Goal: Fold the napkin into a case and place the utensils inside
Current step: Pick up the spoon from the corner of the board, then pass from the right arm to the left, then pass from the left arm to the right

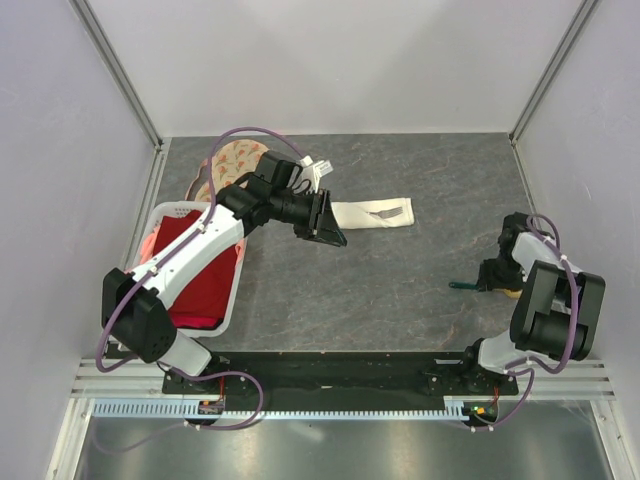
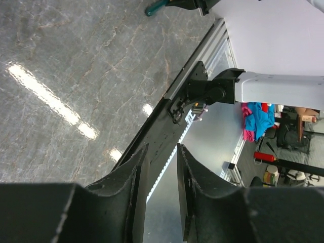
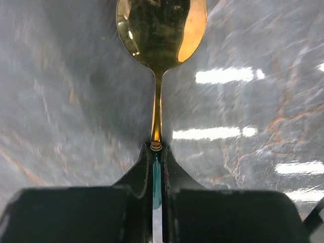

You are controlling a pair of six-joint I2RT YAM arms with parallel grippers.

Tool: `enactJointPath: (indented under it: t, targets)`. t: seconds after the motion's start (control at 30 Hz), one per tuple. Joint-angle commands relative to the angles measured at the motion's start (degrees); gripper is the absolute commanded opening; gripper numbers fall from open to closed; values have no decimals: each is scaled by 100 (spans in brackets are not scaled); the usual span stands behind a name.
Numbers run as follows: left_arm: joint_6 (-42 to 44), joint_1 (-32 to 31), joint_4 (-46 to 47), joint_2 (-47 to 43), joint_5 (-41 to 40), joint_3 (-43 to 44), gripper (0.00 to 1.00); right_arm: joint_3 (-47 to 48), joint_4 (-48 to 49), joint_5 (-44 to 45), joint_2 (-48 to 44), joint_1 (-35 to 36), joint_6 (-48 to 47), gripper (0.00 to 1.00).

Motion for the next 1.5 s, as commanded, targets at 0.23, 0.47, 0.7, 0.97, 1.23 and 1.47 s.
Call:
enactJointPath:
  t: [0.23,0.47,0.7,0.97,1.23,1.47]
  targets:
    - [-472,-5,104,473,802,200,44,-95,1570,-1134,-1669,2174,-2128,0]
    - [-1043,-181,375,640,617,95,51,589,2310,-2051,-2067,3868,-2665,0]
    - [-1791,-366,807,614,178,-46,61,1065,2600,-1892,-2181,4732,-2078,0]
    - [-1791,-550,675,552,-385,-54,66,1030,2838,-2068,-2295,4952,-1514,0]
    - [-1642,-577,535,561,-174,-63,2,1398,2515,-2428,-2252,4804,-2248,36]
    - [-1132,-568,288,184,615,-414,2,2778,887,-2963,-1874,3943,-5773,74]
